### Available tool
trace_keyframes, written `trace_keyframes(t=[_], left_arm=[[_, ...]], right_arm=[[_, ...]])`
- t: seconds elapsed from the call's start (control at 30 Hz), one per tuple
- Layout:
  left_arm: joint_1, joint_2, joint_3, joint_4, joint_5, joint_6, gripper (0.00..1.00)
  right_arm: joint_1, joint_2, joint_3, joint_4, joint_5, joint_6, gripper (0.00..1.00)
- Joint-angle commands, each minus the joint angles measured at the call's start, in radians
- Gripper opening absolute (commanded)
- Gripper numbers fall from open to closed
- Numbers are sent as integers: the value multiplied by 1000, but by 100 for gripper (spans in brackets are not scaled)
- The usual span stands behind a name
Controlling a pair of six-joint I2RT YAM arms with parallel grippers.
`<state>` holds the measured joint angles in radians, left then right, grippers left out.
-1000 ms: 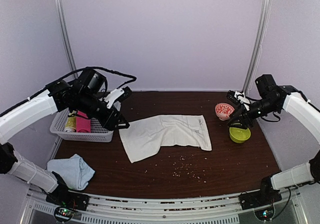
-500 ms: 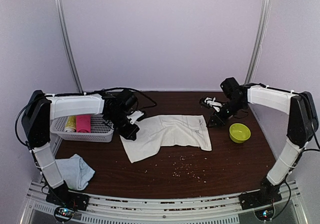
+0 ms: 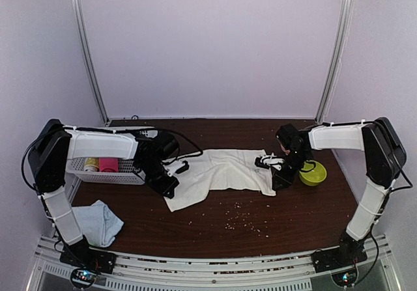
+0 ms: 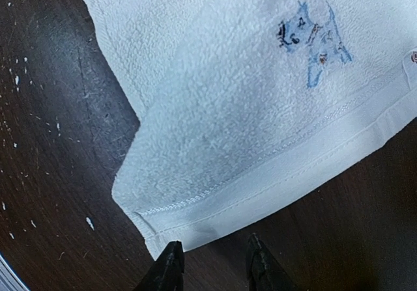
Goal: Roll the towels
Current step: Smooth out the towel at the center of the board.
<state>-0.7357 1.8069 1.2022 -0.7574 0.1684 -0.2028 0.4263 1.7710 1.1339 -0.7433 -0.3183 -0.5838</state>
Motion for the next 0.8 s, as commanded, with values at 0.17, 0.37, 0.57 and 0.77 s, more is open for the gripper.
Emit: trace_keyframes(t=[0.17, 0.37, 0.57, 0.77], left_arm=[[-20, -9, -77, 26, 14, -37, 0], [-26, -19, -88, 20, 1, -46, 0], [-38, -45, -26, -12, -18, -56, 0], [-52, 3, 22, 22, 22, -56, 0]], right_arm=[[1, 21, -46, 43, 100, -16, 32], [2, -15, -44, 20, 110, 2, 31], [22, -76, 8, -24, 87, 18, 32], [41, -25, 54, 3, 63, 33, 30]])
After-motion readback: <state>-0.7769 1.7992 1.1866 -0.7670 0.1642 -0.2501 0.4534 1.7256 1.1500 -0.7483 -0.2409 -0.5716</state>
